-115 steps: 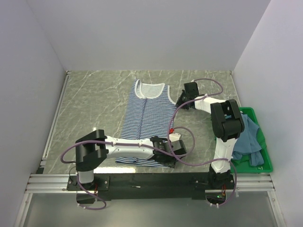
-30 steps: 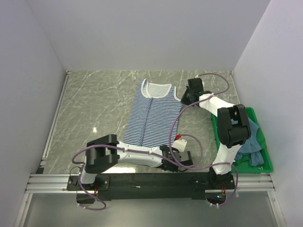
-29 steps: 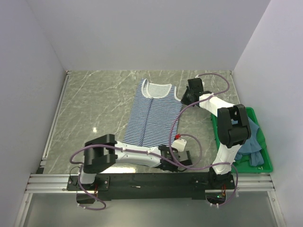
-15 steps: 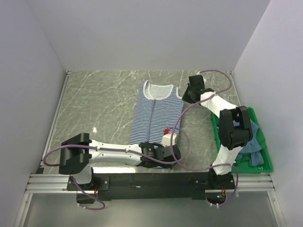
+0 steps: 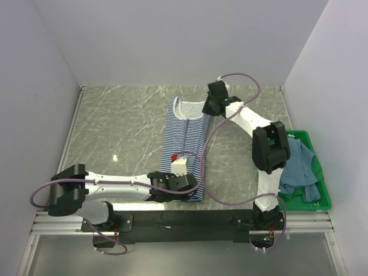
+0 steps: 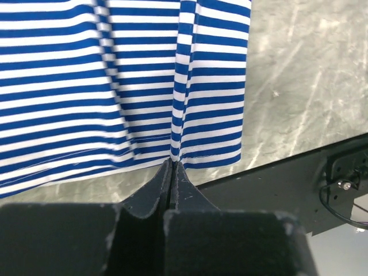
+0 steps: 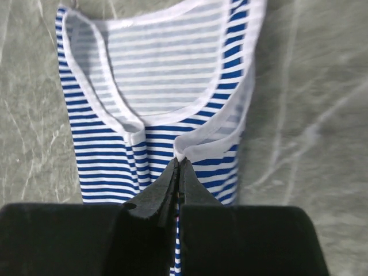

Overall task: Fold and stack the tank tops
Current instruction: Fold the tank top

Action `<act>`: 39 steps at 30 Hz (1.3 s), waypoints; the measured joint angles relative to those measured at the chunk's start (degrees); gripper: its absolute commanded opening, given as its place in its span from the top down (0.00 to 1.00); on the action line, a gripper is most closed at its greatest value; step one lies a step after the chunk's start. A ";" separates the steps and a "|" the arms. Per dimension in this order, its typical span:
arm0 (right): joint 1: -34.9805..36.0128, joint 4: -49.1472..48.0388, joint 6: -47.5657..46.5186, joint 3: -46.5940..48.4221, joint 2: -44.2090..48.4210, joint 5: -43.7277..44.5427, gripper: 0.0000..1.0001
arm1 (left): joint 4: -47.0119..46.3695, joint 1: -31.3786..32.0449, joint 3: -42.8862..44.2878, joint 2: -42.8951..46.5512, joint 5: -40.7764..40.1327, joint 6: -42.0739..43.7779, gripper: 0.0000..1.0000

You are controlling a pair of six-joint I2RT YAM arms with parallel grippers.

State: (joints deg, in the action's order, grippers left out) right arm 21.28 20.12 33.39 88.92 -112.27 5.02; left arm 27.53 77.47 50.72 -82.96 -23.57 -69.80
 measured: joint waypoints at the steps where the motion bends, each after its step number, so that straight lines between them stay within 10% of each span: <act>1: 0.79 0.55 0.09 1.53 -1.49 0.09 1.00 | 0.15 -0.02 -0.61 0.50 -0.20 -0.46 0.99; 21: 7.26 5.75 0.94 12.76 -12.85 1.84 0.96 | 0.57 -0.04 -8.28 4.50 0.48 -3.54 0.99; 29: 7.37 3.34 0.85 12.76 -12.92 0.11 0.53 | 1.97 -0.28 -8.28 5.18 1.14 -3.52 0.52; 39: 7.34 0.09 0.70 4.66 -4.20 -2.54 0.55 | 7.45 -11.58 -5.62 14.05 0.33 -3.15 0.49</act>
State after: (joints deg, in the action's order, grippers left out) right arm 28.62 20.21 34.09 93.58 -116.46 2.48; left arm 34.98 65.89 45.10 -68.90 -23.24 -72.95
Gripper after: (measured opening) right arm 0.466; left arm 0.503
